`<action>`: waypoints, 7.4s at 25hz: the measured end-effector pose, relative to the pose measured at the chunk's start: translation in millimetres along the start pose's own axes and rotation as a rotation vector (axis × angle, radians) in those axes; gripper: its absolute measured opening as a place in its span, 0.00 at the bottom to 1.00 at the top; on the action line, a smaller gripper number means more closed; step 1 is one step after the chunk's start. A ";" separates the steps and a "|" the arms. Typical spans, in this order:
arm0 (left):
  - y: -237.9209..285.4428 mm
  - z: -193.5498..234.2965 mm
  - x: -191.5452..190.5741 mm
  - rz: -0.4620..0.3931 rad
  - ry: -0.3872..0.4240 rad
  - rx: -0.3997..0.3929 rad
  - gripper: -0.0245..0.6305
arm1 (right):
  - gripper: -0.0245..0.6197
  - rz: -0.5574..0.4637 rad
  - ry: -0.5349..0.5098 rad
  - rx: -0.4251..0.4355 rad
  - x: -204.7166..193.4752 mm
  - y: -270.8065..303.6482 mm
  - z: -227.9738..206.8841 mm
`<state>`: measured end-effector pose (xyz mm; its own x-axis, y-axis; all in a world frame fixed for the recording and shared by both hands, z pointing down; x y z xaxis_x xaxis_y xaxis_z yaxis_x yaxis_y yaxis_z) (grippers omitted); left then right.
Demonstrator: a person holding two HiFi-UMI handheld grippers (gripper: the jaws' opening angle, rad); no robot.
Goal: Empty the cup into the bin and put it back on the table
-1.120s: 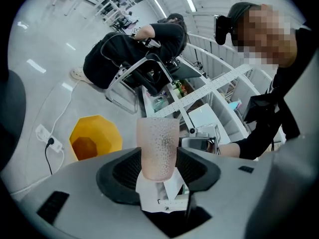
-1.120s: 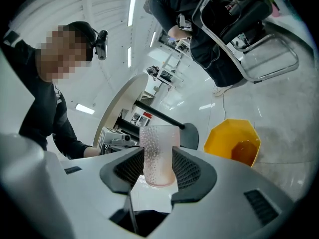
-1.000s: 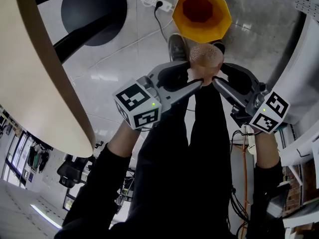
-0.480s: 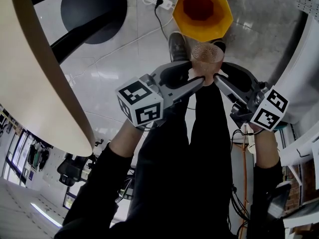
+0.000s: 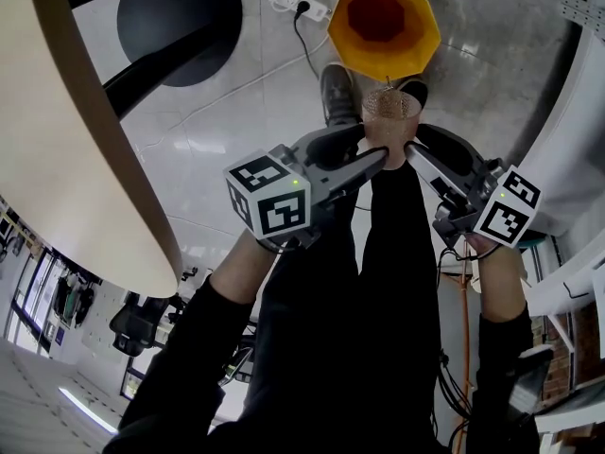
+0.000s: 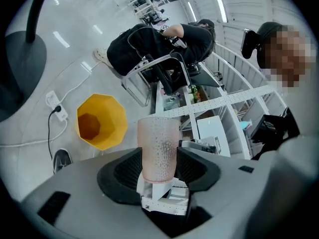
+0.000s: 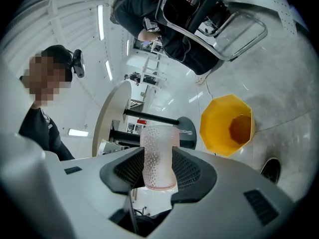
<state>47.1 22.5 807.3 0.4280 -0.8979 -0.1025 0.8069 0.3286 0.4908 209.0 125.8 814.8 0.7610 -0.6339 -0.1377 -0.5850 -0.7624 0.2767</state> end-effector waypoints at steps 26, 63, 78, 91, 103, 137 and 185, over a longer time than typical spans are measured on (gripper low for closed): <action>-3.0 -9.0 2.5 0.026 -0.212 -0.001 0.37 | 0.31 -0.003 0.173 -0.061 6.5 -5.6 11.5; -83.1 -183.3 43.7 -0.034 0.051 -0.101 0.37 | 0.30 0.023 -0.126 0.016 65.5 -66.6 198.8; -198.3 -313.4 70.3 -0.096 0.562 -0.064 0.37 | 0.30 0.084 -0.579 0.127 82.2 -76.4 368.1; -289.5 -357.7 53.7 -0.278 0.797 0.120 0.37 | 0.30 0.250 -0.969 0.202 76.2 -39.2 469.1; -298.8 -375.8 -10.8 -0.476 0.851 0.431 0.37 | 0.30 0.435 -1.230 0.354 51.7 -34.4 486.7; -537.2 -138.8 -74.6 -0.457 0.776 0.915 0.37 | 0.30 0.724 -1.665 0.301 -143.4 295.0 522.8; -462.8 -315.1 -188.3 -0.888 0.609 0.789 0.07 | 0.06 0.415 -1.471 0.274 -174.3 104.0 546.6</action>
<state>-278.7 131.7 326.8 0.1625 -0.3772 -0.9118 0.5434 -0.7371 0.4018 -137.8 86.0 347.8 -0.3019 -0.2382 -0.9231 -0.8343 -0.4025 0.3767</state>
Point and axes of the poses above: the fingertips, and each gripper's own axes: y forward along the fingers, z to its left, x out of its top, the point moved 8 cm from there along -y, backward along the fingers, and after that the axes turned 3 degrees about x, right-handed, at the moved point
